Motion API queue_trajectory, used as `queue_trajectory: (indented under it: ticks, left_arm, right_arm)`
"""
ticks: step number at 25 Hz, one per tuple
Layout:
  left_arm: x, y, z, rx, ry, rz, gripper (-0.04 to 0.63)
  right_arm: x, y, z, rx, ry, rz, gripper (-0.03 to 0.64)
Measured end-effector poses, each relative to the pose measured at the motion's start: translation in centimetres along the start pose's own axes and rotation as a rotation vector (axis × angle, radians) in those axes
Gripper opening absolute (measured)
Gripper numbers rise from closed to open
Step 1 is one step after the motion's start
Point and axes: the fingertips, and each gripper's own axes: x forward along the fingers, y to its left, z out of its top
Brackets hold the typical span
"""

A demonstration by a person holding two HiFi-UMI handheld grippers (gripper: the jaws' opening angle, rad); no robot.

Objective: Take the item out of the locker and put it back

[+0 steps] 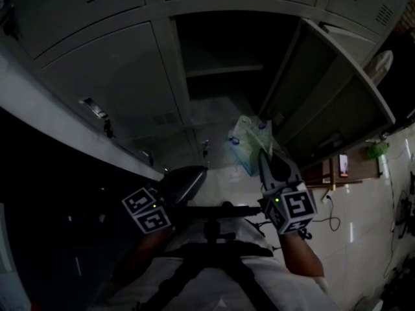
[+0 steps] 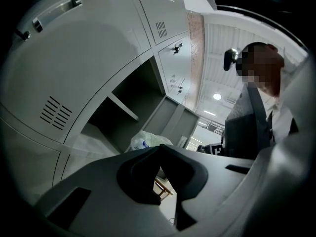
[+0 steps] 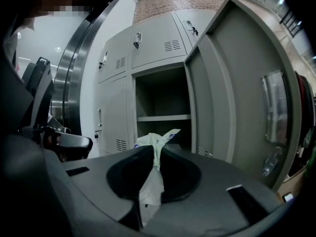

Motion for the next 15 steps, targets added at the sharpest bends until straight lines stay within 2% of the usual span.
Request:
queue_trajectory:
  ticks: [15]
  left_arm:
    - [0.4, 1.1, 2.3, 0.044, -0.017, 0.003, 0.003]
  right_arm:
    - [4.3, -0.8, 5.3, -0.086, -0.046, 0.036, 0.023]
